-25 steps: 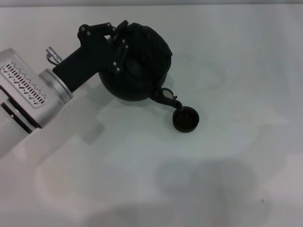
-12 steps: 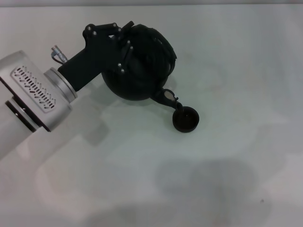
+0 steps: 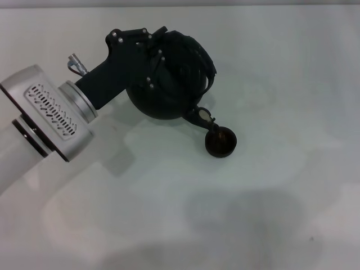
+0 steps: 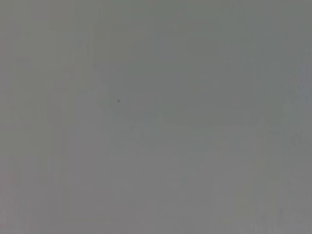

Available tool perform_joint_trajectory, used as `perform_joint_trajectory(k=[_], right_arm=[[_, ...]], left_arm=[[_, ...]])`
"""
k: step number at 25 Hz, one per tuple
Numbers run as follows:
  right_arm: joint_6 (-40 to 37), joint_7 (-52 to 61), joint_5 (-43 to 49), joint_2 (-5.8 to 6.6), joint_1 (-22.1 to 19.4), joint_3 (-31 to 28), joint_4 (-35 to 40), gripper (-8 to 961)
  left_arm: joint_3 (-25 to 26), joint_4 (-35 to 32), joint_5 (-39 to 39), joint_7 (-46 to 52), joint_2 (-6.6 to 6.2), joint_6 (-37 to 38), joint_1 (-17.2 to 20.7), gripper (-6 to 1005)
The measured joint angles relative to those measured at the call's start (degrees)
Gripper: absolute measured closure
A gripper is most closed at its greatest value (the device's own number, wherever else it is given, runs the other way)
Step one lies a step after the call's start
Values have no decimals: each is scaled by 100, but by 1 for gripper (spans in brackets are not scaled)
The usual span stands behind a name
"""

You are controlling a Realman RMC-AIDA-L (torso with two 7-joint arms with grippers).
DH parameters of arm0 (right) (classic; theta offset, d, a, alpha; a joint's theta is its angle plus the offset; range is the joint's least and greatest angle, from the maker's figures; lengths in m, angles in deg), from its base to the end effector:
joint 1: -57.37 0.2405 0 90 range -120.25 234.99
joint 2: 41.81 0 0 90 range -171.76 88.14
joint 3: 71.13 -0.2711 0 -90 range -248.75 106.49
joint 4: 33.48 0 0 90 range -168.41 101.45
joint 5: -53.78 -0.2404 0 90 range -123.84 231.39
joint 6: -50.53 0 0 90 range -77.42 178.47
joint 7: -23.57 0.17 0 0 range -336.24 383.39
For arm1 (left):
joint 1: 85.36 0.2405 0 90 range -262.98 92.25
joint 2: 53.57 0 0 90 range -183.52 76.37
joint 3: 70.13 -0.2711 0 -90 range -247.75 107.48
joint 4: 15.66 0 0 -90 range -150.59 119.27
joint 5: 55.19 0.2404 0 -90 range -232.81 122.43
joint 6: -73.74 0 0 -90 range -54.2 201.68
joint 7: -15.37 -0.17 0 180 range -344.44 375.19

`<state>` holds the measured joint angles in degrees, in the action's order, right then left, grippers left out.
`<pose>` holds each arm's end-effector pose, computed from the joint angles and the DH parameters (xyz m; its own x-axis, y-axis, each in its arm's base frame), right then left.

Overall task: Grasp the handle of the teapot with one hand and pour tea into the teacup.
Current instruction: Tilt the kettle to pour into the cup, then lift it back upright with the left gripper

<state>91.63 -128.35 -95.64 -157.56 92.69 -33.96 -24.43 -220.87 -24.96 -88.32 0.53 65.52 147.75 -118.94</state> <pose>0.4070 0.4572 0.0501 0.5171 -0.0943 -0.8507 -0.8297 0.1892 -0.5252 -0.2490 0.3653 -0.1186 0.8205 -0.4948 0.2863 -0.0494 -0.5603 -0.8268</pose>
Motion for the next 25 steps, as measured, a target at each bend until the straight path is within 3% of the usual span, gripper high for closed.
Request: perform_joint_trajectory(k=[25], right_arm=[[-1, 14, 7, 0, -1, 14, -9, 108]], left_arm=[[2, -11, 60, -10, 9, -63, 27, 901]])
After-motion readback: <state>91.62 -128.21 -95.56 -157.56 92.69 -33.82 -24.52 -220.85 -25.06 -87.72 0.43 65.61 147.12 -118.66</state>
